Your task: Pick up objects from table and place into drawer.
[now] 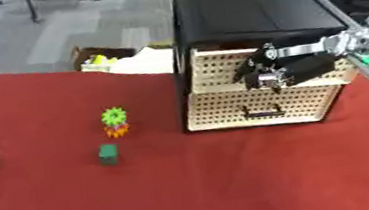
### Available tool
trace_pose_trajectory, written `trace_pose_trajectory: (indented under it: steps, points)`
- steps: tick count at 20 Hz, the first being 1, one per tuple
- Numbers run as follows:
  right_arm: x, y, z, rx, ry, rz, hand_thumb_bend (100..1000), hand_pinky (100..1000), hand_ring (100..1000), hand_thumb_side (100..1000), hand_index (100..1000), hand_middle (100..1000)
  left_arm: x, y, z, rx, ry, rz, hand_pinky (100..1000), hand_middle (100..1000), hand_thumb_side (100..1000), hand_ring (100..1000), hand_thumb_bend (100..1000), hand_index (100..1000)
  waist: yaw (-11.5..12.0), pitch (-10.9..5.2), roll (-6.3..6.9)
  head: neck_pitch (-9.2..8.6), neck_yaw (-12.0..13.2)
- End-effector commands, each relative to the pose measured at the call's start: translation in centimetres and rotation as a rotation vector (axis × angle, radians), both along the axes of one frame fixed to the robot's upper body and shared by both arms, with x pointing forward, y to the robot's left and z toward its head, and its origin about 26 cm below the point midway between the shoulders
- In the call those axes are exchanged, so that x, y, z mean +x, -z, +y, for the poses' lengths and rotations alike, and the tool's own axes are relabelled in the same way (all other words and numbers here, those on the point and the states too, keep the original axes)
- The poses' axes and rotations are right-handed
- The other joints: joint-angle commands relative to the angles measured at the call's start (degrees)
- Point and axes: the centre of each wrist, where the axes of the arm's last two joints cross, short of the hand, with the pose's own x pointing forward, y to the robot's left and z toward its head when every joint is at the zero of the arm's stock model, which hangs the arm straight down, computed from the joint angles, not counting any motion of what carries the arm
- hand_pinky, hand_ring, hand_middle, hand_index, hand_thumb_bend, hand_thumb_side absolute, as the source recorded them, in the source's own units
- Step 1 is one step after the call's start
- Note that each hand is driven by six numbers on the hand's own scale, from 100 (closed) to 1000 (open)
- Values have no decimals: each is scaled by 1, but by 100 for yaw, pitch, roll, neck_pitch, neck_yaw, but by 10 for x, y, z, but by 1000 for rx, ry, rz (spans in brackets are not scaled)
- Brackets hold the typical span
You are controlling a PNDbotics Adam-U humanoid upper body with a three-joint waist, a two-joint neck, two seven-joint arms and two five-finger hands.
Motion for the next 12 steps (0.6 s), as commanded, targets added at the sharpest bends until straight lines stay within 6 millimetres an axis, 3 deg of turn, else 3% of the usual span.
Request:
trace_pose_trajectory:
  steps: [1, 12]
  points:
    - [1, -3, -6, -7, 29, -8, 100, 424, 618, 1000, 892, 679, -1, -7, 1, 7, -3, -30, 738, 644, 1000, 696, 100, 794, 20, -61, 18, -117, 9]
    - [3, -3, -9, 18, 41, -33, 100, 425, 618, 1000, 894, 683, -1, -8, 1, 6, -1, -34, 741, 644, 1000, 696, 100, 794, 41, -27, 27, -182, 1]
